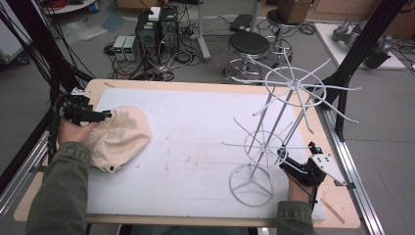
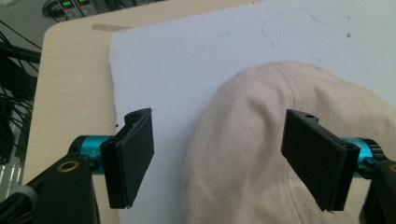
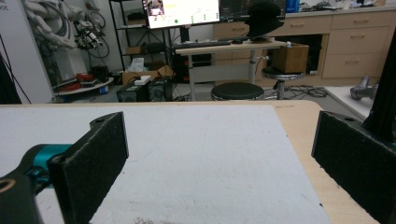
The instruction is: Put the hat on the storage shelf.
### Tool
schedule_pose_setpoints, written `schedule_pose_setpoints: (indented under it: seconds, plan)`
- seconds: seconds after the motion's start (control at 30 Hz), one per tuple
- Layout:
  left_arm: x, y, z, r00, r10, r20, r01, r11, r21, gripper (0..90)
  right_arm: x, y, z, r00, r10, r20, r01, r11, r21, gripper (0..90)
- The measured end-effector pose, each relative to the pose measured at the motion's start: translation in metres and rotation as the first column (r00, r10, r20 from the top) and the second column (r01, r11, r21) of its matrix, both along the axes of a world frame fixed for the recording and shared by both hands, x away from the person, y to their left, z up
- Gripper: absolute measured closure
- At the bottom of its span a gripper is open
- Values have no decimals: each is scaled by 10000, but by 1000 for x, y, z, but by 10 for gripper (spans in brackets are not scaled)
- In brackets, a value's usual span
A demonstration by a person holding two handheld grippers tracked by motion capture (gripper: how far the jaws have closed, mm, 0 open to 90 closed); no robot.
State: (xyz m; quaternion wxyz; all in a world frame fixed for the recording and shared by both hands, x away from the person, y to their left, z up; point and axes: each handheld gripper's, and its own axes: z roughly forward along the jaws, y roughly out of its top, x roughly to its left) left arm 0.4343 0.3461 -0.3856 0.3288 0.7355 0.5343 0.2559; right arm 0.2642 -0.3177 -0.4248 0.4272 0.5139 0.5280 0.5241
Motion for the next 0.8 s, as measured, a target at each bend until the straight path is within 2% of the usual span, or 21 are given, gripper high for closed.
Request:
schedule_pose_setpoints:
  seconds: [0.03,0.17,0.23,0.3,0.43,0.57,0.63,0.8]
  plan:
    - [0,0,0,10000,0,0,0,10000,0,257,0,0,0,10000,-8,8,8,10000,17,29]
    - [4,-1,-7,9981,-155,-590,163,9998,130,264,0,0,0,10000,5,26,-5,10000,-15,29]
    - [5,-1,-9,9973,-135,-722,148,9997,173,265,0,0,0,10000,-2,15,2,10000,1,29]
    - [8,-1,-14,9941,-90,-1085,139,9989,448,267,0,0,0,10000,24,23,-24,10000,18,29]
    - [8,-1,-16,9938,-36,-1115,111,9977,668,266,0,-1,0,10000,22,39,-22,10000,9,29]
    - [9,0,-18,9907,-73,-1359,171,9973,710,268,0,-1,0,10000,53,18,-53,10000,-6,29]
    - [11,-1,-22,9866,-96,-1629,219,9970,739,269,0,-1,0,10000,59,19,-59,10000,-26,29]
    - [12,-2,-24,9823,-116,-1869,278,9961,839,281,-1,0,0,10000,47,-22,-47,10000,51,29]
